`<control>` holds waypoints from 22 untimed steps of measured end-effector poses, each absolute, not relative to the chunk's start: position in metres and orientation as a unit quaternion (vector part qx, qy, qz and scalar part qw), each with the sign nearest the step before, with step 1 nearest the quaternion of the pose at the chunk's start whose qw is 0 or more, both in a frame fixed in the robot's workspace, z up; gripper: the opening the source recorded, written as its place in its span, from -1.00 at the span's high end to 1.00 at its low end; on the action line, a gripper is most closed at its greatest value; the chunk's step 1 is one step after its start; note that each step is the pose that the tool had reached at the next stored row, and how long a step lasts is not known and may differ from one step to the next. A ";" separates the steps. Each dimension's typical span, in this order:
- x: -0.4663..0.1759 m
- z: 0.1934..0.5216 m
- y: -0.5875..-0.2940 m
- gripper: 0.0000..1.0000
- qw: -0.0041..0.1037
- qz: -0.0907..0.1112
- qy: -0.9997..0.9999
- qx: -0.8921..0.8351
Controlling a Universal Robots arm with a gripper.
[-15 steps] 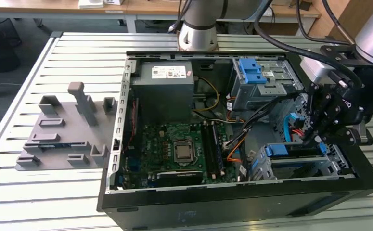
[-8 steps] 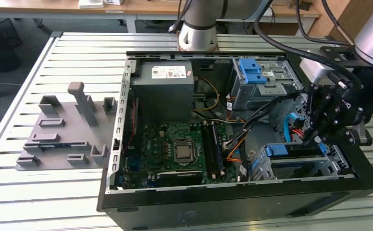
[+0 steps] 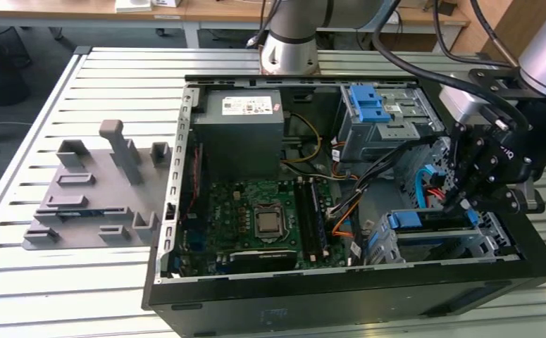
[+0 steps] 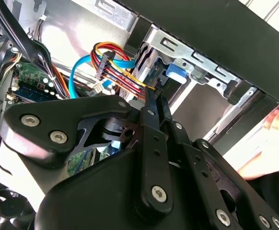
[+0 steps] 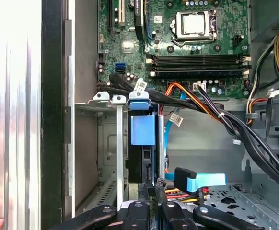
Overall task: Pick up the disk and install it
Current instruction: 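Insert the first disk wire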
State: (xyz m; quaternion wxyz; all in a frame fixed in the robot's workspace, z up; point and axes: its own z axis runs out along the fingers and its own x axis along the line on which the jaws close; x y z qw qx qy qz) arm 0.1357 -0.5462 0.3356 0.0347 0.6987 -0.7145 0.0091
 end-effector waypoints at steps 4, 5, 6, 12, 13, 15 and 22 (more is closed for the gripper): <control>0.136 0.335 -0.546 0.67 0.035 0.009 -0.715 0.699; 0.136 0.334 -0.546 0.67 0.035 0.009 -0.715 0.699; 0.136 0.334 -0.546 0.67 0.035 0.009 -0.715 0.699; 0.136 0.334 -0.546 0.67 0.035 0.009 -0.715 0.699; 0.136 0.334 -0.546 0.67 0.035 0.009 -0.715 0.699; 0.136 0.334 -0.546 0.67 0.035 0.009 -0.715 0.699; 0.136 0.334 -0.546 0.67 0.034 0.008 -0.715 0.699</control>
